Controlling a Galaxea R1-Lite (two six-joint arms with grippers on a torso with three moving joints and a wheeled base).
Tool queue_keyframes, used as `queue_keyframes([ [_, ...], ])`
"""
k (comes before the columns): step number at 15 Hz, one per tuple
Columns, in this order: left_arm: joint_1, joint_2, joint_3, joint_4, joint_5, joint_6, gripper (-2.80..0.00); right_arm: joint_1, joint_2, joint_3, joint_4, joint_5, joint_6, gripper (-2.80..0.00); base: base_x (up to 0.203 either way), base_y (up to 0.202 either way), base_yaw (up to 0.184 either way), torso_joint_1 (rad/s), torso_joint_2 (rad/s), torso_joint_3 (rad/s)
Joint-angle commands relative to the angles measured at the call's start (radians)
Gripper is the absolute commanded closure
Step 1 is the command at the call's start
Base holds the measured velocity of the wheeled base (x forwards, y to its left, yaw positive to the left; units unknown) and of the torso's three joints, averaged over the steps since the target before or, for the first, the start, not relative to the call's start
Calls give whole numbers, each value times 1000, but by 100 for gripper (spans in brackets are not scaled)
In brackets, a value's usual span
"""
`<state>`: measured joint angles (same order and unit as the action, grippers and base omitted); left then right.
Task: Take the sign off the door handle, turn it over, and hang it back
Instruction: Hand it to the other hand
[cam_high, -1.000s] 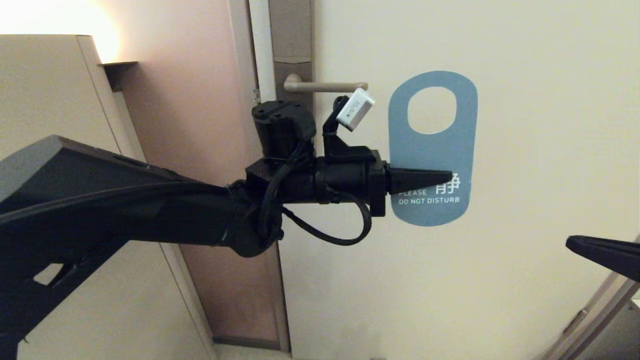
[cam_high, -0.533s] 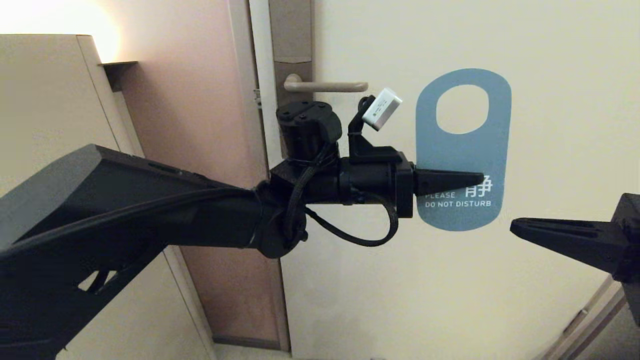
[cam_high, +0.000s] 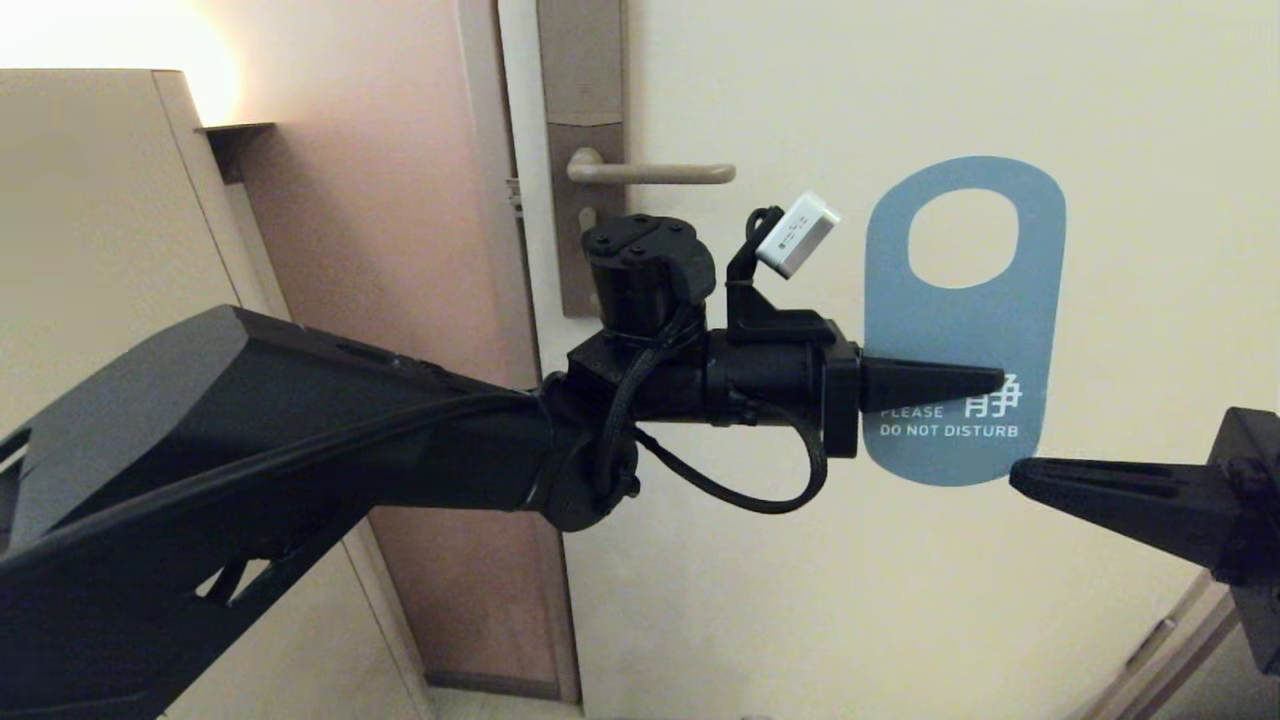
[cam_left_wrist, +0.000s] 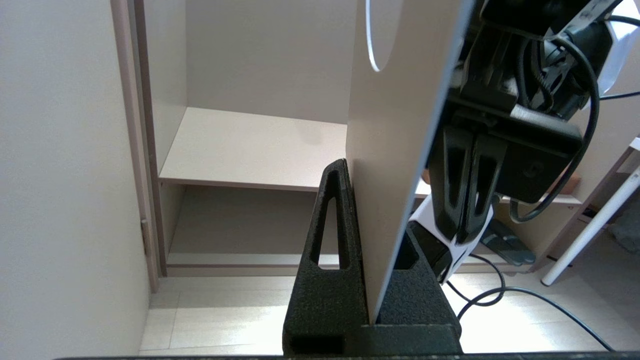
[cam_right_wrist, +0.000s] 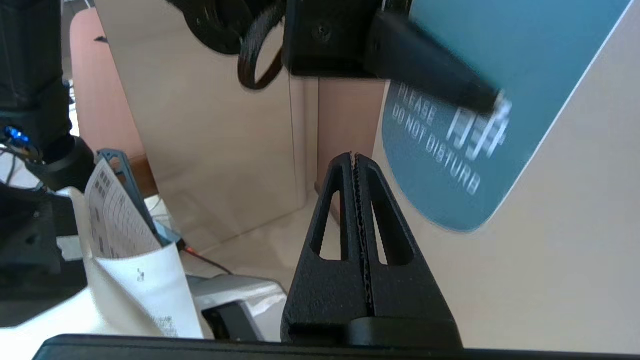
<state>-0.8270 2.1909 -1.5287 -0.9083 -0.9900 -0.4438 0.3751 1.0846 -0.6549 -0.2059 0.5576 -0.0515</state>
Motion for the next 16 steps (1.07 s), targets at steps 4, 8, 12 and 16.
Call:
queue_keyframes([
  [4,17,-2,4,-6,-6,-3,0,-45,-23,58,-1,1,2,0,0,0,0,0,0,0],
  [8,26,-3,9,-34,-6,-6,0,-131,2,61,-10,4,44,0,0,0,0,0,0,0],
  [12,25,-5,9,-37,-6,-30,0,-133,72,63,-123,2,90,0,0,0,0,0,0,0],
  [16,32,6,9,-154,-4,-161,0,-131,117,32,-162,7,93,0,0,0,0,0,0,0],
])
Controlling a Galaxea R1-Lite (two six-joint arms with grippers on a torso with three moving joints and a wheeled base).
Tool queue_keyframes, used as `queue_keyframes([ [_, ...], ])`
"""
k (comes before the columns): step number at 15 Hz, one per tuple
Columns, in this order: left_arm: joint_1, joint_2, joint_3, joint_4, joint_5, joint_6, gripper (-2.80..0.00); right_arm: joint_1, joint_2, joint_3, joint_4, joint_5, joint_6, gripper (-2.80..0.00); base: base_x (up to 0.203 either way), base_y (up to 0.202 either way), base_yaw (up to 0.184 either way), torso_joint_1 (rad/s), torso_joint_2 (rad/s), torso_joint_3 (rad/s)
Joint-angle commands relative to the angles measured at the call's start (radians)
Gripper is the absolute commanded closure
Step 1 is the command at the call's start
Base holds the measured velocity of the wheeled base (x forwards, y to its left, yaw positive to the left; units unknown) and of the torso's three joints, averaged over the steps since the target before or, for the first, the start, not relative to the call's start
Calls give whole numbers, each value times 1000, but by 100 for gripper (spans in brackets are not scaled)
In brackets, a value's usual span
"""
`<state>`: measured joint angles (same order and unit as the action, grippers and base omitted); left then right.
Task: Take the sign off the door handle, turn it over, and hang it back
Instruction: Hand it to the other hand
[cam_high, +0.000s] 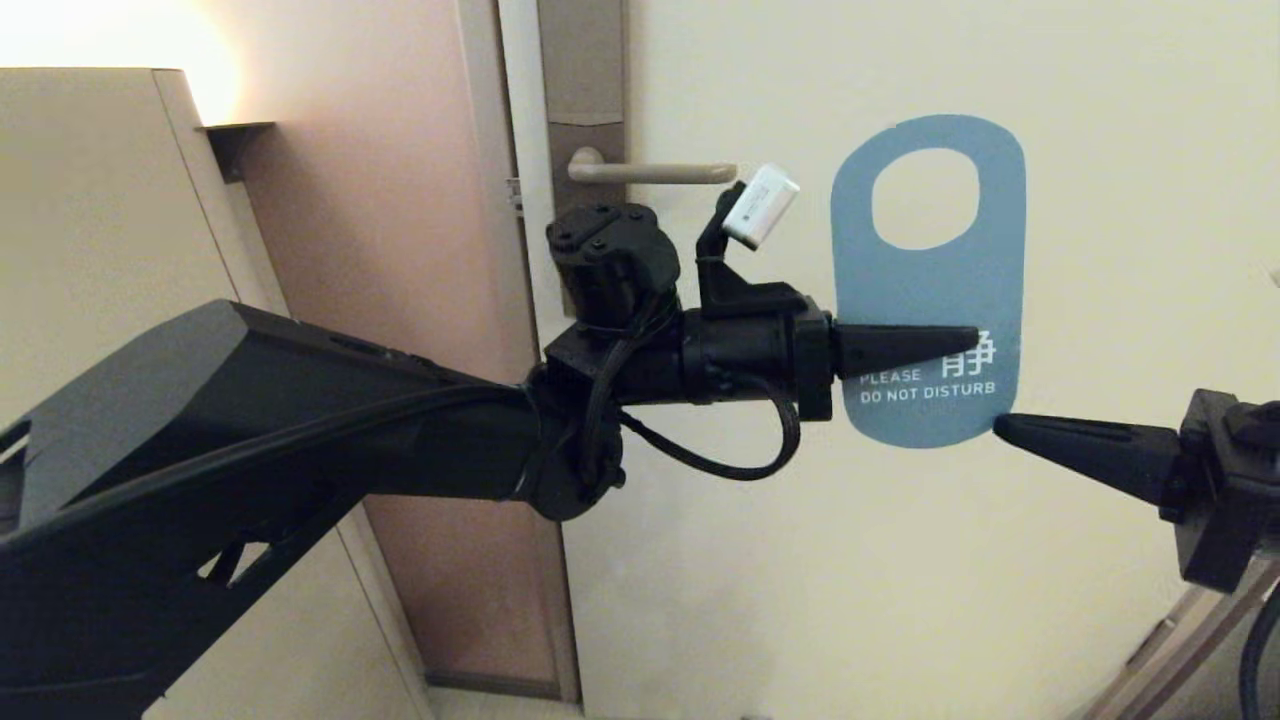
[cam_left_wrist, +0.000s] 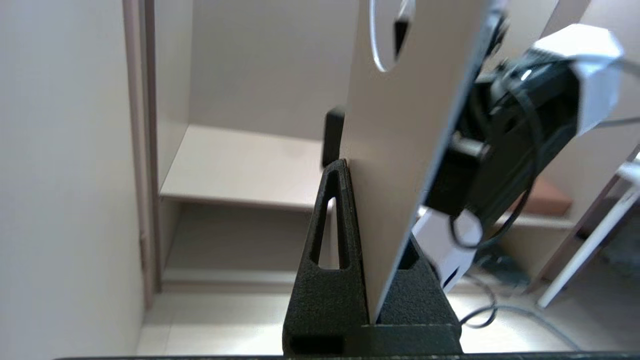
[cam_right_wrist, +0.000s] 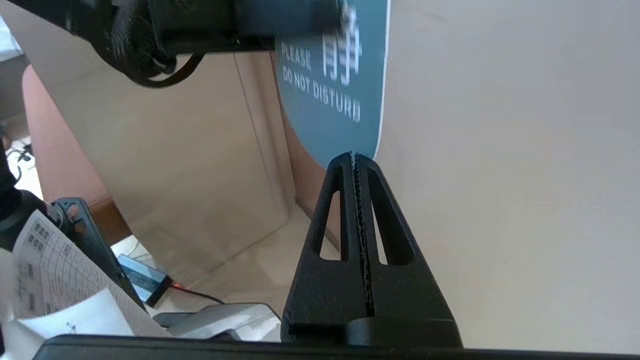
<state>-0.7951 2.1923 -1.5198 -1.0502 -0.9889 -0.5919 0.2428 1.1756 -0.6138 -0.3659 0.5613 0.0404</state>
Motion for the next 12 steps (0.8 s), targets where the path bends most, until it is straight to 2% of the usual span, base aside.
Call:
queue_keyframes([
  [1,0,13,0,-50,-6,-45,0,0,27,-9,-1,3,1,0,0,0,0,0,0,0],
  [4,4,27,1,-88,-7,-68,0,0,29,0,-2,3,1,0,0,0,0,0,0,0],
  [5,4,29,1,-88,-7,-68,0,0,28,2,-2,3,0,-280,0,0,0,0,0,0],
  [12,10,27,59,-115,-10,-63,0,0,10,34,-2,-1,-2,-280,0,0,0,0,0,0],
])
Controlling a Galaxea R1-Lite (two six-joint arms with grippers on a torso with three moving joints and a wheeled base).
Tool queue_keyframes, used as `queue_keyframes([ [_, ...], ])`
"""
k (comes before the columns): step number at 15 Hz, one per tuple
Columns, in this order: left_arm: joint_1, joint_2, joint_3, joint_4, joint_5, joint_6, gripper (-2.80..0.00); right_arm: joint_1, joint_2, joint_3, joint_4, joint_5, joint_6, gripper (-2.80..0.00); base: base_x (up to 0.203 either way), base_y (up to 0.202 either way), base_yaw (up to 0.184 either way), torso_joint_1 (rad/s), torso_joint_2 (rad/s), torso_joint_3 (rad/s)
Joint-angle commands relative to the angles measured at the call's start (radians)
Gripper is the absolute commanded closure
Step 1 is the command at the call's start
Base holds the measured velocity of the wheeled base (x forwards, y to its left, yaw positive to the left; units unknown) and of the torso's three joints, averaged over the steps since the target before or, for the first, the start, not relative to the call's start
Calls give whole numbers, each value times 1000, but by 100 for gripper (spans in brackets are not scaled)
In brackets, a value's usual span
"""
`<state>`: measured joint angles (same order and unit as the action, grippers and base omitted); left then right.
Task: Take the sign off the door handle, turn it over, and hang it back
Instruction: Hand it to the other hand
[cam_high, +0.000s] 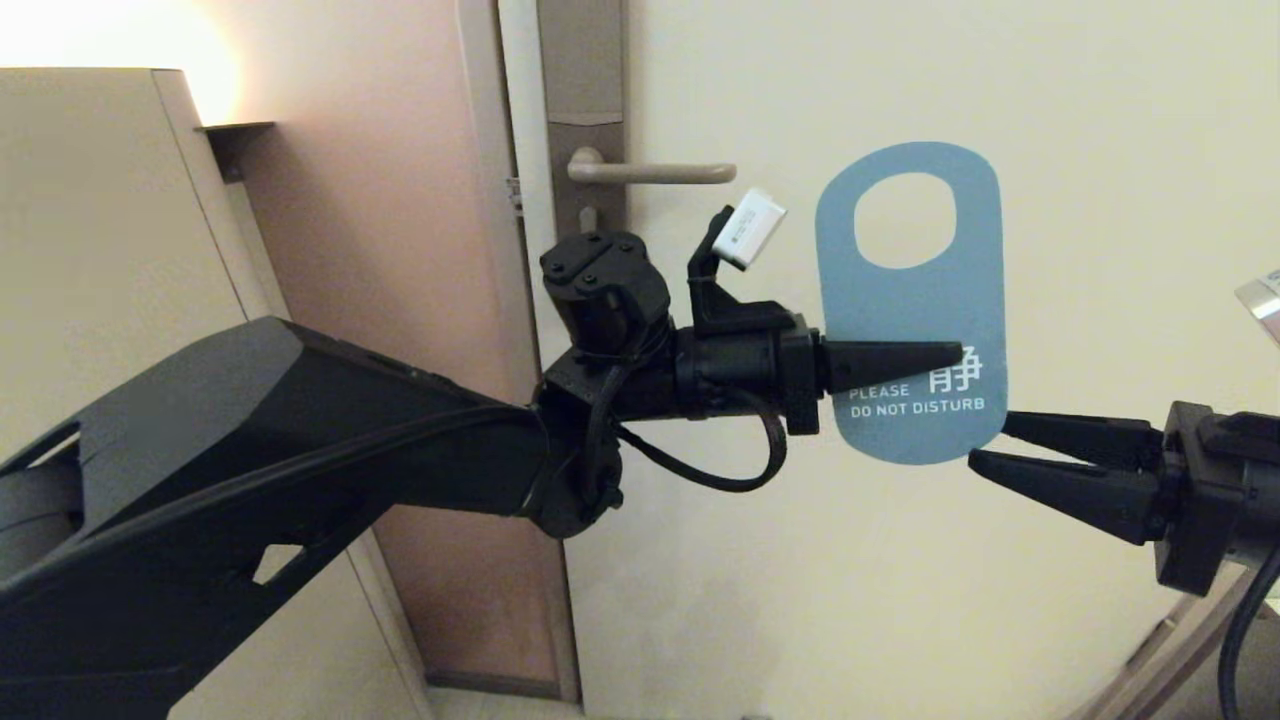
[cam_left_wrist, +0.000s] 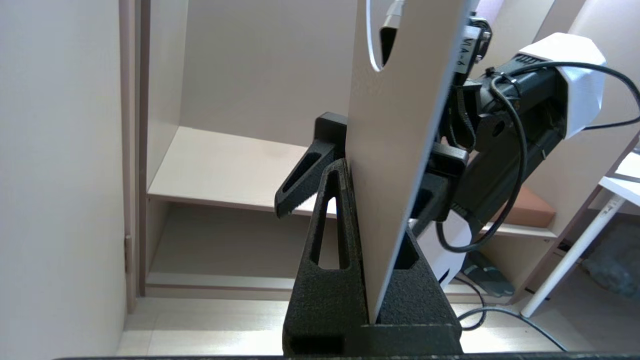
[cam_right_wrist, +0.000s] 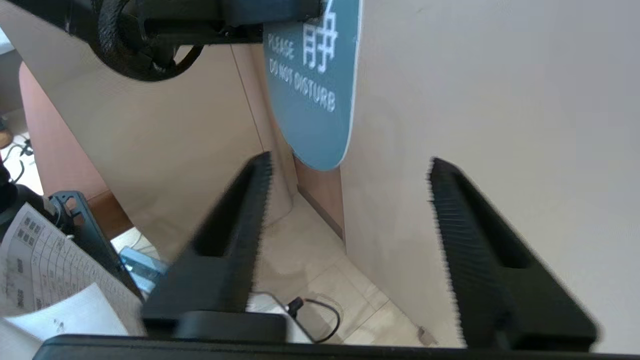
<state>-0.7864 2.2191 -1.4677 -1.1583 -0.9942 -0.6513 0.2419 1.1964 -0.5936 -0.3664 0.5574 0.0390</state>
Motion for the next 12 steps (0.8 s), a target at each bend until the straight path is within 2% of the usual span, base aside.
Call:
queue_keyframes([
  [1,8,2,13,-9,-6,-4,0,0,-19,25,-2,3,-1,-280,0,0,0,0,0,0],
  [5,26,11,17,-14,-6,-4,0,0,-43,49,-2,4,1,-280,0,0,0,0,0,0],
  [12,-1,11,17,-14,-4,-4,0,2,-24,22,-3,6,-2,-280,0,0,0,0,0,0],
])
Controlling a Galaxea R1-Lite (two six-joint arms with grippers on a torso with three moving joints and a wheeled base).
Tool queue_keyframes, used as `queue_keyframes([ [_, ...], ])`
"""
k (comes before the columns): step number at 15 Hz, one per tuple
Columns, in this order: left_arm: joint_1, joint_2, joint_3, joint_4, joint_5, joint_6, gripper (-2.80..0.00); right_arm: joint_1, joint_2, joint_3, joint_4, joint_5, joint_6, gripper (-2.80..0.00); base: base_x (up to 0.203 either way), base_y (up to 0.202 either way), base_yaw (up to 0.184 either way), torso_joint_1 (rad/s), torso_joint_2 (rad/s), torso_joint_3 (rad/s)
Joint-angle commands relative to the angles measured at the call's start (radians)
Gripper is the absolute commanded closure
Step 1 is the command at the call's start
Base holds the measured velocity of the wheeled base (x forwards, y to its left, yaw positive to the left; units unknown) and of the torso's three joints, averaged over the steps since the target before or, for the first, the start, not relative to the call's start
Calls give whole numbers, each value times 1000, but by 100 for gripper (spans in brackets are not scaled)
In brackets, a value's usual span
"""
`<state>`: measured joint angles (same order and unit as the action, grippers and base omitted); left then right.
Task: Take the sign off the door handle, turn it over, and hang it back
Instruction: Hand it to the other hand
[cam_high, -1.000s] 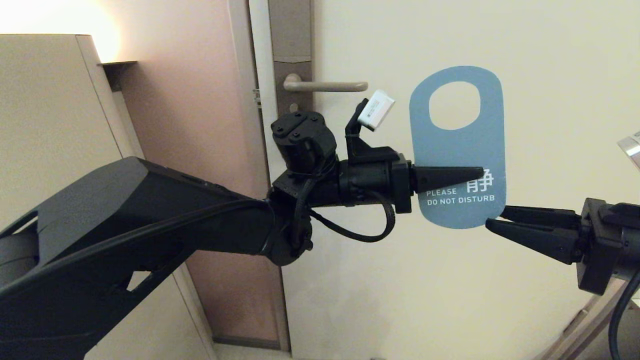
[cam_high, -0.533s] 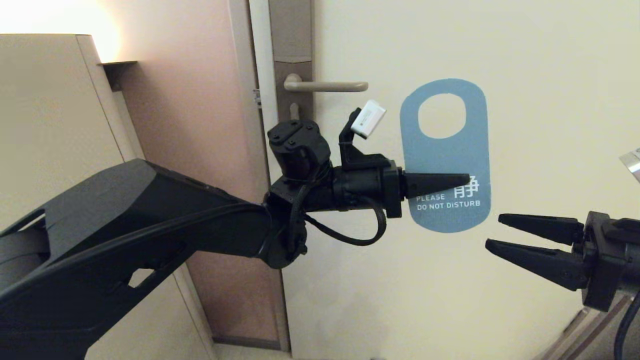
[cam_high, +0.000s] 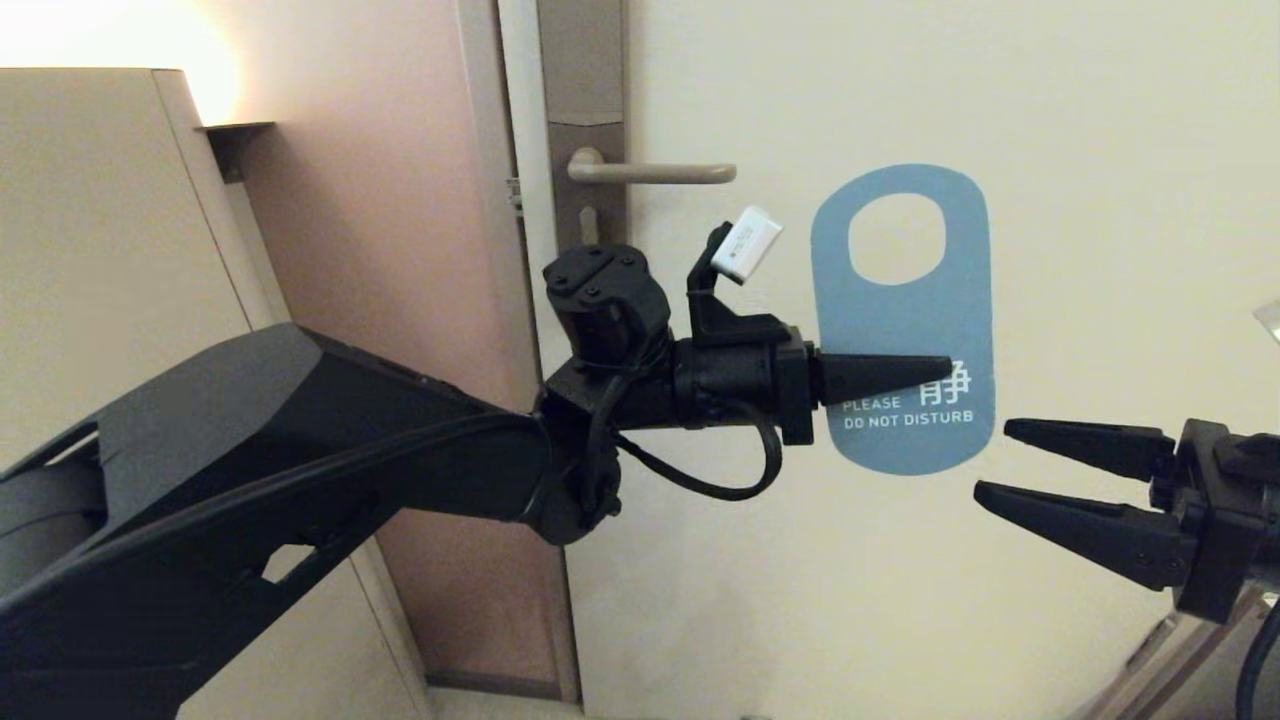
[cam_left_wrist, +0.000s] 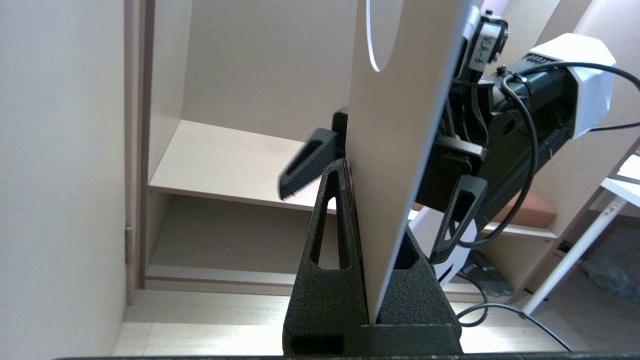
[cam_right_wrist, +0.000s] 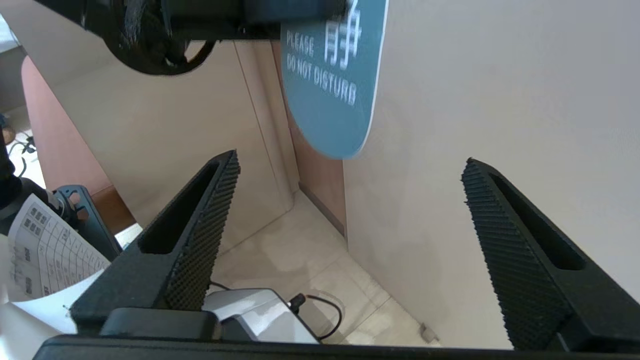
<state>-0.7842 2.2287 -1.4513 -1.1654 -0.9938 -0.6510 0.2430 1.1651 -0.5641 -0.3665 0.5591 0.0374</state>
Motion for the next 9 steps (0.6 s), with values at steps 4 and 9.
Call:
queue_keyframes([
  [4,-27,8,-1,-7,-2,-4,0,4,13,-36,-2,7,-5,-280,0,0,0,0,0,0],
  [9,-45,40,-39,-7,-2,-2,0,25,11,-42,-2,8,-8,-280,0,0,0,0,0,0],
])
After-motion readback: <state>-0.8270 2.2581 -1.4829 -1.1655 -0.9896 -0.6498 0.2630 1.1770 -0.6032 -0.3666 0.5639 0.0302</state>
